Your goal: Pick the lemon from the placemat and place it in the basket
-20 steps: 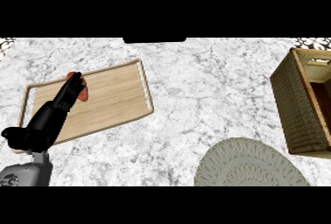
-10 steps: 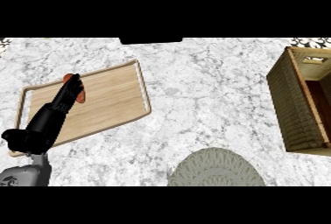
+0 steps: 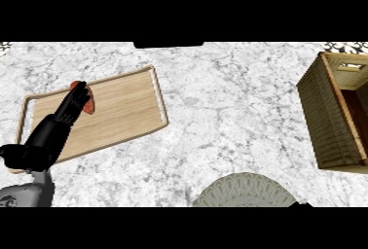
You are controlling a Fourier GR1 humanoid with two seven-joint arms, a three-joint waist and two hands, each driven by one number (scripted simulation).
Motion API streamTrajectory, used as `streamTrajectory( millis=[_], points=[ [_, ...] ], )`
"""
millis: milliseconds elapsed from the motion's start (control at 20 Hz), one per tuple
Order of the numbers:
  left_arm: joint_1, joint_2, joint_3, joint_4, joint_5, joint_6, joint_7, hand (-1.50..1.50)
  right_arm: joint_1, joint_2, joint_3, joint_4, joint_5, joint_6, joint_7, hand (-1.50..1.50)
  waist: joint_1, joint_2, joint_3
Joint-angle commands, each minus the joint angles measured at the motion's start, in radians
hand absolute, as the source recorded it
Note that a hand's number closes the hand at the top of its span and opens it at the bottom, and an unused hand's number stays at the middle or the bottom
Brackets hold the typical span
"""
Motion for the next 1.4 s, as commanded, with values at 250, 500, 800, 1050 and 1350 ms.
streamTrajectory(
  millis=[250, 500, 800, 1050, 1350],
  points=[
    [-0.019, -0.005, -0.015, 0.000, 0.004, -0.014, 0.000, 0.00, -0.102, 0.015, -0.186, -0.311, -0.141, 0.100, 0.214, 1.50, 0.033, 0.010, -0.001],
    [-0.045, 0.000, -0.007, -0.012, 0.004, -0.005, 0.028, 0.00, -0.283, 0.056, -0.342, -0.231, -0.171, 0.119, 0.336, 1.50, 0.047, 0.010, -0.001],
    [-0.018, -0.030, -0.058, -0.011, -0.025, -0.005, 0.011, 0.00, -0.567, 0.079, -0.552, -0.113, -0.239, 0.144, 0.456, 1.50, 0.053, 0.006, 0.001],
    [-0.029, -0.019, -0.045, -0.003, -0.036, 0.004, 0.007, 0.00, -0.786, 0.003, -0.766, 0.014, -0.362, 0.255, 0.547, 1.50, 0.045, 0.002, 0.003],
    [-0.037, -0.016, -0.026, 0.003, -0.021, 0.001, 0.012, 0.00, -0.976, -0.211, -1.074, 0.269, -0.694, 0.409, 0.590, 1.50, 0.047, 0.004, 0.004]
  ],
)
